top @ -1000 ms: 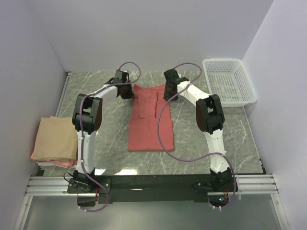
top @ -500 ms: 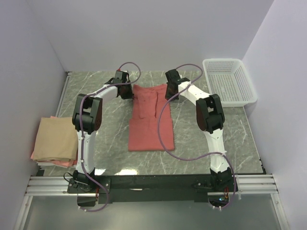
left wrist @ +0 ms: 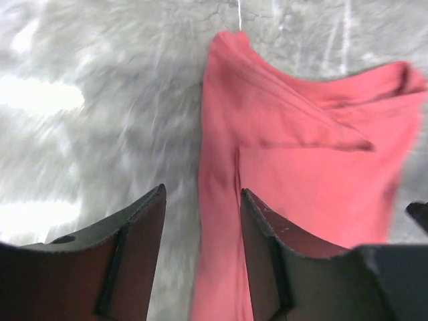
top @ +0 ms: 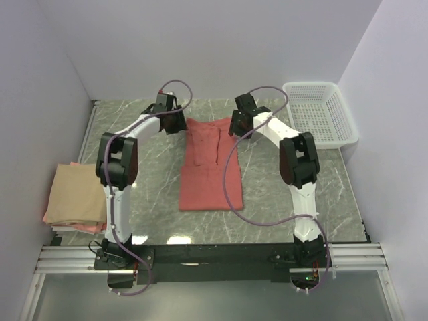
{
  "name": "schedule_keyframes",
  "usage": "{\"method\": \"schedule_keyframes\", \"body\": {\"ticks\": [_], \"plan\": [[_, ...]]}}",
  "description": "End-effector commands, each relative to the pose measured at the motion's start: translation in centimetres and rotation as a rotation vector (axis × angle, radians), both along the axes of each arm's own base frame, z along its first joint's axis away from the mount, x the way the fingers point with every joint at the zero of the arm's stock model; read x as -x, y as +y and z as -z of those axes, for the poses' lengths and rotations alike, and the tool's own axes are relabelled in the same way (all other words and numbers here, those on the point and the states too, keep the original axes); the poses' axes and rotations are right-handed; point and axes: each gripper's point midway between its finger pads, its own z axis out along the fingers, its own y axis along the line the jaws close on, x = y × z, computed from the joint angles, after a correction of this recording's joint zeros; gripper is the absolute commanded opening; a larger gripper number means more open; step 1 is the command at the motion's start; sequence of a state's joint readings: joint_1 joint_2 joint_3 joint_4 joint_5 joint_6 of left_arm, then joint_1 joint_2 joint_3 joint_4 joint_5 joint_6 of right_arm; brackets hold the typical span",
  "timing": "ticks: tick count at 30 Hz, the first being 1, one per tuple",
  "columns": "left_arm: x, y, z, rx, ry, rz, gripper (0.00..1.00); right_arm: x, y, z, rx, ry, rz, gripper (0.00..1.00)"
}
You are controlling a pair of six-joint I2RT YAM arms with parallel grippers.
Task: Fold and stack the t-shirts
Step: Fold the tshirt
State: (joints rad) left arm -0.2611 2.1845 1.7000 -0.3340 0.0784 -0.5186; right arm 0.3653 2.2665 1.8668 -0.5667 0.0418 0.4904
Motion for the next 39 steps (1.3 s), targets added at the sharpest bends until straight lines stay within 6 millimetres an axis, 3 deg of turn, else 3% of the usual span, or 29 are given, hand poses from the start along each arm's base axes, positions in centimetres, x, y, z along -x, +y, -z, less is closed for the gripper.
{"method": "schedule_keyframes", "body": {"ticks": [1, 2, 3, 4, 5, 6, 7, 8, 9, 10, 11, 12, 13, 14, 16, 17, 19, 20, 24, 39], "plan": [[1.1, 1.2, -9.0, 0.055, -0.131, -0.101, 0.54, 1.0, -0.3, -7.8, -0.095, -0.129, 0.008, 0.57], [3.3, 1.8, -6.9, 0.048, -0.068, -0.125, 0.52, 1.8, -0.5, -8.2, -0.106, -0.137, 0.015, 0.57], [4.6, 2.1, -8.9, 0.086, -0.09, -0.161, 0.5, 4.3, -0.8, -8.3, -0.136, -0.118, 0.013, 0.57], [6.0, 2.2, -8.9, 0.099, -0.082, -0.168, 0.47, 5.2, -0.5, -8.8, -0.174, -0.139, 0.004, 0.56], [8.5, 2.6, -6.5, 0.094, -0.03, -0.18, 0.44, 6.6, -0.4, -8.9, -0.196, -0.143, 0.001, 0.56], [9.9, 2.7, -8.3, 0.132, -0.056, -0.199, 0.41, 9.7, -0.9, -8.4, -0.223, -0.124, 0.011, 0.52], [11.5, 2.3, -8.0, 0.139, -0.043, -0.19, 0.37, 10.6, -0.6, -8.7, -0.261, -0.147, 0.0, 0.51], [14.1, 2.6, -5.6, 0.126, 0.014, -0.194, 0.37, 12.3, 0.0, -8.6, -0.296, -0.137, -0.022, 0.5], [15.7, 2.4, -7.0, 0.16, -0.013, -0.186, 0.36, 15.3, -0.4, -7.8, -0.319, -0.114, -0.019, 0.49], [17.4, 1.6, -6.5, 0.172, -0.003, -0.163, 0.36, 16.3, 0.0, -7.8, -0.348, -0.135, -0.031, 0.49], [20.2, 1.5, -4.0, 0.163, 0.055, -0.151, 0.36, 19.1, 0.2, -5.6, -0.357, -0.079, -0.055, 0.48], [21.4, 1.1, -4.9, 0.2, 0.031, -0.151, 0.36, 20.3, 0.6, -6.4, -0.384, -0.1, -0.06, 0.47], [23.0, 0.5, -4.2, 0.205, 0.048, -0.134, 0.36, 21.5, 0.7, -5.9, -0.381, -0.097, -0.066, 0.47], [25.1, 0.8, -2.2, 0.19, 0.092, -0.137, 0.37, 22.7, 0.6, -5.1, -0.369, -0.088, -0.065, 0.47], [27.2, 0.2, -2.2, 0.22, 0.087, -0.137, 0.44, 25.4, 0.3, -3.7, -0.366, -0.066, -0.053, 0.47], [28.8, 0.5, -0.8, 0.214, 0.12, -0.139, 0.45, 26.9, -0.3, -2.0, -0.356, -0.032, -0.046, 0.47], [30.1, 0.1, -1.0, 0.265, 0.115, -0.147, 0.48, 28.1, -0.5, -2.1, -0.395, -0.045, -0.026, 0.48], [31.1, 0.4, 0.1, 0.267, 0.129, -0.152, 0.49, 29.0, -1.0, -1.4, -0.398, -0.038, -0.018, 0.48], [32.4, 0.2, 0.6, 0.307, 0.129, -0.151, 0.5, 30.3, -1.1, -0.1, -0.425, -0.008, 0.0, 0.5], [33.4, -0.4, 3.3, 0.311, 0.18, -0.146, 0.46, 31.9, -0.8, 2.8, -0.403, 0.078, 0.0, 0.47]]}}
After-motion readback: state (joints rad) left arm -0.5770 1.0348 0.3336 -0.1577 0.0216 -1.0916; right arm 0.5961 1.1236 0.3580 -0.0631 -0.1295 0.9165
